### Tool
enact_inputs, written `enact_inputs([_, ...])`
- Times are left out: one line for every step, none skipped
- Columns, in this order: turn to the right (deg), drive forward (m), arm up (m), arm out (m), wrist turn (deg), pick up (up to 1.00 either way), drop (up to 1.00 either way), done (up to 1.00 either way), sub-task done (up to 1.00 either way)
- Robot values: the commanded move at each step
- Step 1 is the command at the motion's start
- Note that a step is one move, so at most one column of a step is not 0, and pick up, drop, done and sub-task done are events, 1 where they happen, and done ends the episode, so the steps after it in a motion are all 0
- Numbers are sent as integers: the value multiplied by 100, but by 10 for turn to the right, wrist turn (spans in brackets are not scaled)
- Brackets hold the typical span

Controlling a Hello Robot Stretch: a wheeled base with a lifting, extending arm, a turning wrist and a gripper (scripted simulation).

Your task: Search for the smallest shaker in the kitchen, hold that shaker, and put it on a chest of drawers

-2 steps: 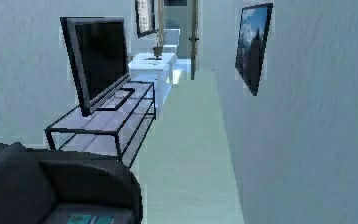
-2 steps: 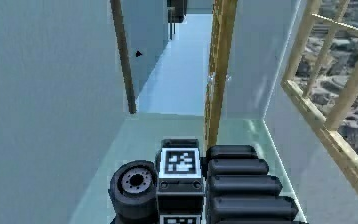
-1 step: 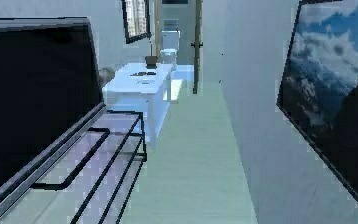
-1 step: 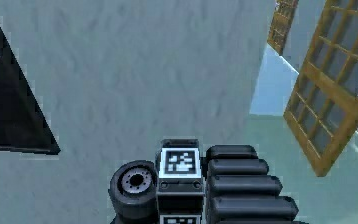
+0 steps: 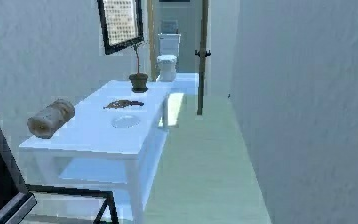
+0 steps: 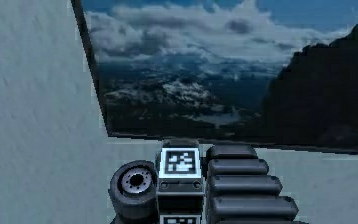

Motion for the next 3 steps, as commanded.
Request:
enact_inputs([30, 0, 0, 0, 0, 0, 0, 0, 0])
enact_inputs([0, 100, 0, 0, 0, 0, 0, 0, 0])
enact_inputs([0, 100, 0, 0, 0, 0, 0, 0, 0])
